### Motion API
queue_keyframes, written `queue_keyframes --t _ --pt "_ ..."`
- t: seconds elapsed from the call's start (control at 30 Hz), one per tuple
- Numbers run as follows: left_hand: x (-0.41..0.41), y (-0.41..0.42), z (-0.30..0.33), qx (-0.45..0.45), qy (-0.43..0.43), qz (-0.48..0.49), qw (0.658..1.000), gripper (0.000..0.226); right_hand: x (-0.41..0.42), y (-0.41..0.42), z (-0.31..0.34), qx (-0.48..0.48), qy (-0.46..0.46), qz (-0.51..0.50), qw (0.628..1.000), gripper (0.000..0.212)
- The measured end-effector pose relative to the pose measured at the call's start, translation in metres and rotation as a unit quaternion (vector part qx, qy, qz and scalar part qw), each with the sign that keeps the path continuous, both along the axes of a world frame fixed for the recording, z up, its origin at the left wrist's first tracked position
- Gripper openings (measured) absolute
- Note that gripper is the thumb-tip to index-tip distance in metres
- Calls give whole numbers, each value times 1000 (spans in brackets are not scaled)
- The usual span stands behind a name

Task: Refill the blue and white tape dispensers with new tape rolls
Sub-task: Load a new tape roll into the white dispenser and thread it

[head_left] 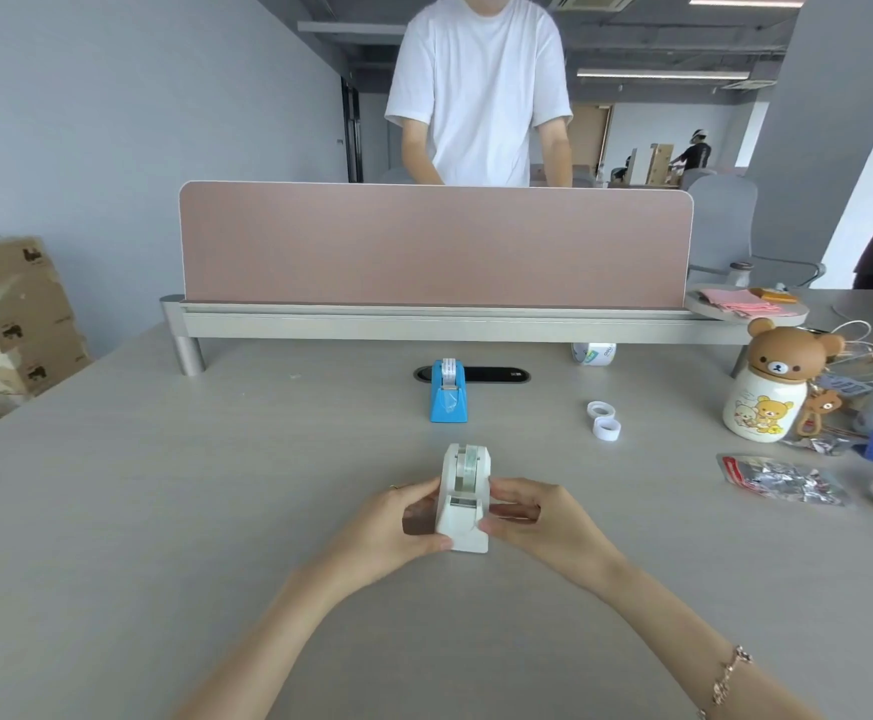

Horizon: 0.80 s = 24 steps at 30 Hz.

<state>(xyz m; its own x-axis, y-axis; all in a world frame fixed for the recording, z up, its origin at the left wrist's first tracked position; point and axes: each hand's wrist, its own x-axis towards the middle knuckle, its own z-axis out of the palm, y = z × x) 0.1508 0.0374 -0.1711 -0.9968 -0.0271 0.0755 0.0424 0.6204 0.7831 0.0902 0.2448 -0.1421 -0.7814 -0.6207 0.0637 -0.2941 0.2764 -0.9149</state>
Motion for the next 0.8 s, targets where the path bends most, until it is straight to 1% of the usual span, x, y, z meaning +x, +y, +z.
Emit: queue_keyframes --t 0.13,0.2,0.3,0.43,0.5,0.6,0.8 --pt "10 -8 5 -14 10 14 1000 64 3 -14 -1 11 -1 -3 1000 28" --pt "15 -16 4 -24 21 33 999 63 6 -26 -2 12 -7 -1 1000 34" --pt "20 -32 -2 -4 32 59 998 64 9 -49 -4 15 2 7 1000 46" --pt "18 -40 -2 18 57 95 994 57 4 -75 -6 11 5 -5 1000 49" --pt "11 -41 -1 13 69 107 992 55 -2 -83 -6 14 12 -9 1000 49" --pt "0 -46 2 13 67 111 991 54 -14 -93 -8 15 20 -28 999 46" --pt "-27 -64 5 -1 50 103 993 60 -45 -109 -13 18 1 -62 998 51"
